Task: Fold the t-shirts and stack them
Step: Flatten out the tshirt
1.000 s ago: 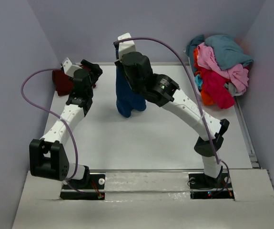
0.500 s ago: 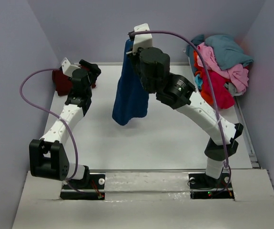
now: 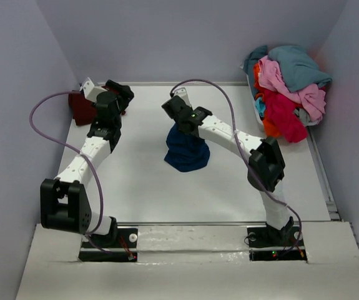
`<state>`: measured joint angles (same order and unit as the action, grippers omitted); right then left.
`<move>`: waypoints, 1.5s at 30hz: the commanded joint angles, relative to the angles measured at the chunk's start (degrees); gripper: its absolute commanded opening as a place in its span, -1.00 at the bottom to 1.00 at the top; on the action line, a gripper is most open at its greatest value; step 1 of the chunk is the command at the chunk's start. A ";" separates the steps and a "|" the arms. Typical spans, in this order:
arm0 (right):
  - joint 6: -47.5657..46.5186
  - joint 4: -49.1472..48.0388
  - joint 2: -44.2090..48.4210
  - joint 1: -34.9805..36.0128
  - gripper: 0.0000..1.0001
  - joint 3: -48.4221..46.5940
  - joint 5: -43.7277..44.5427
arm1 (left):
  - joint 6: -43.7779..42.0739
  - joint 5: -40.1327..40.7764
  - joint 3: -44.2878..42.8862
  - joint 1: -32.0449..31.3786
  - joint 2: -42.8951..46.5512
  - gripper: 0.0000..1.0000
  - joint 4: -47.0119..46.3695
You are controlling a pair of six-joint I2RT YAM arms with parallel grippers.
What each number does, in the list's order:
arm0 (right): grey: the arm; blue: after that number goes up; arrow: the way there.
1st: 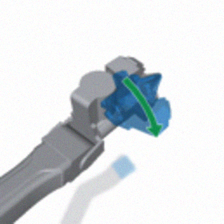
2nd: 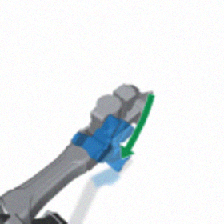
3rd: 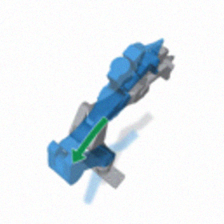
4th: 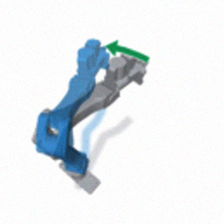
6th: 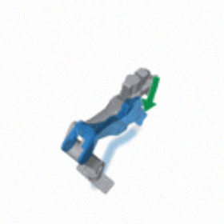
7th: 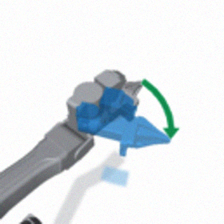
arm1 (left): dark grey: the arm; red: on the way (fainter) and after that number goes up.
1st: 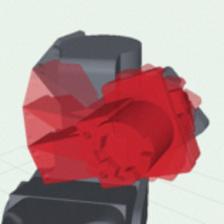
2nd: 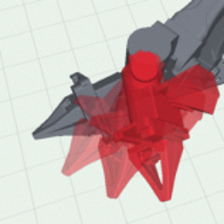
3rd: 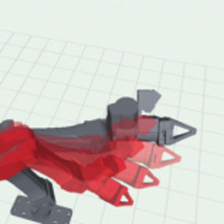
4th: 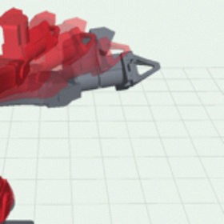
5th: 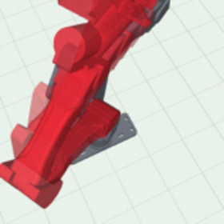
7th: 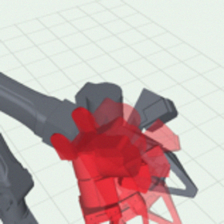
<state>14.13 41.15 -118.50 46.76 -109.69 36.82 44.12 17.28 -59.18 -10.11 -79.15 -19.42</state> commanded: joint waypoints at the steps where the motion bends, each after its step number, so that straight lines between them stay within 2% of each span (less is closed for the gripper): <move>1: 3.27 -0.89 1.79 -2.81 -0.86 -4.48 -0.78 | 0.97 -0.76 2.57 -2.27 -1.70 0.57 -3.52; 13: 5.03 -4.05 4.85 -10.98 -0.86 1.14 -4.56 | 1.06 6.01 4.59 -17.22 -7.33 0.58 -2.02; 20: 6.00 -6.78 6.52 -13.71 -0.86 4.57 -7.90 | 0.19 6.63 8.11 -20.30 -8.47 0.62 -2.81; 26: 6.61 -7.83 6.00 -14.24 -0.86 5.71 -9.13 | 1.85 7.50 13.56 -25.30 -9.26 0.68 -3.78; 37: 6.44 -9.15 6.26 -14.77 -0.86 6.86 -9.75 | 4.75 9.61 17.34 -32.07 -11.46 0.69 -1.41; 45: 6.70 -9.85 5.73 -15.29 -0.86 7.91 -10.28 | 6.85 10.23 19.45 -34.54 -10.76 0.69 -0.09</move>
<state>19.94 34.59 -115.46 32.25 -102.17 26.89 49.08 24.43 -40.91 -43.24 -91.00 -19.49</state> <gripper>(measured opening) 0.144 0.843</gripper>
